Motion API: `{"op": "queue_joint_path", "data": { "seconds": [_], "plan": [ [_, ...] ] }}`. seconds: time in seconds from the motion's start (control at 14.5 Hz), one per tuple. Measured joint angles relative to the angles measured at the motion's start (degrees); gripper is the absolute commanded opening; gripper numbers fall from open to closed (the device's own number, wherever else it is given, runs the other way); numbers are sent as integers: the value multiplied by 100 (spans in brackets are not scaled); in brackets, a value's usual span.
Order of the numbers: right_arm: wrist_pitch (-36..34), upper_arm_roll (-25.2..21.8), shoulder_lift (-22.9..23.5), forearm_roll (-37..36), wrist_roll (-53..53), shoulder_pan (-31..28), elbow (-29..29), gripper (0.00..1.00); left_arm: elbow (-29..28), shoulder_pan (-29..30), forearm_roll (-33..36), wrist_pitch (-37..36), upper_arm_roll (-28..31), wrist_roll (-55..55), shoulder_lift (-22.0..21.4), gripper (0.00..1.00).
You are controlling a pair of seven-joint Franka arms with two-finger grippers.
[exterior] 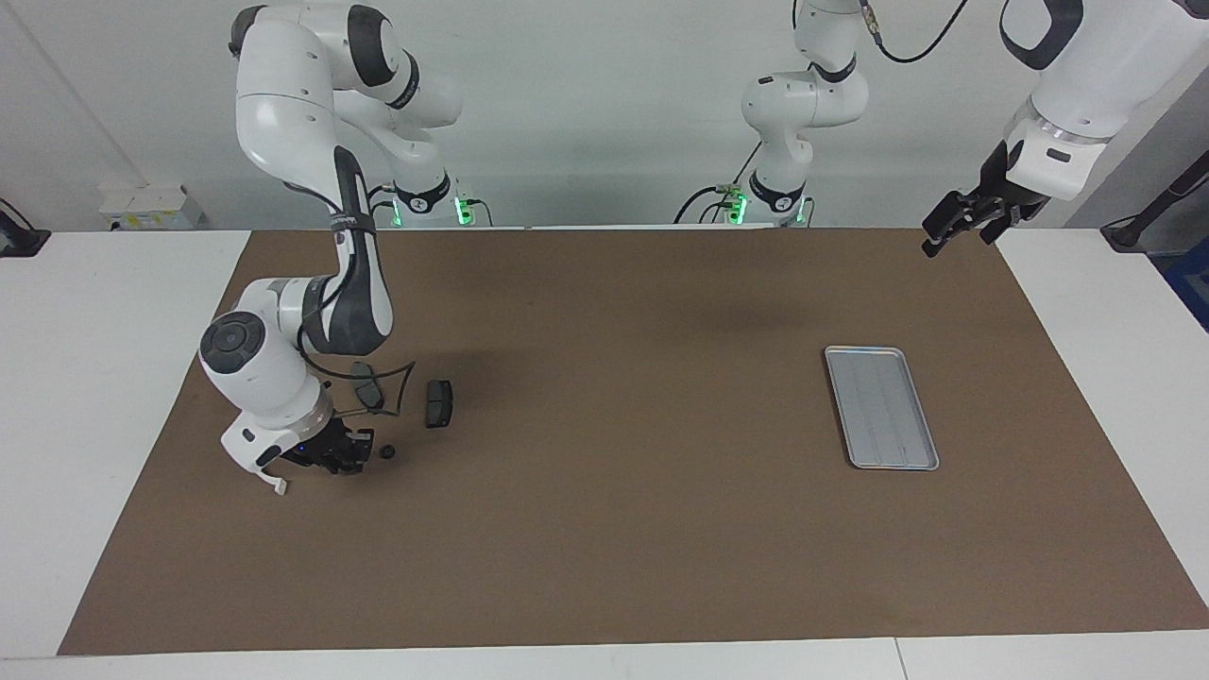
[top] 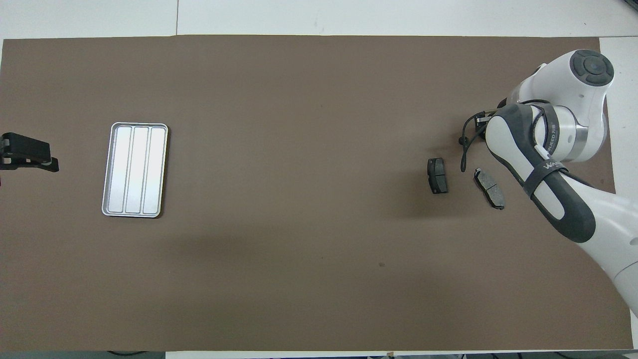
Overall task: Pick bearing gear from pile to tray
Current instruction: 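Grasp one small black bearing with the right gripper, then carry the bearing toward the table center with the right gripper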
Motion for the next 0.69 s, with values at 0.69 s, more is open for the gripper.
{"op": "queue_joint_path", "data": {
  "seconds": [0.69],
  "plan": [
    [-1434, 30, -370, -15, 1171, 1061, 1445, 10, 0, 3, 0, 1, 1, 0, -3, 100]
  ]
}}
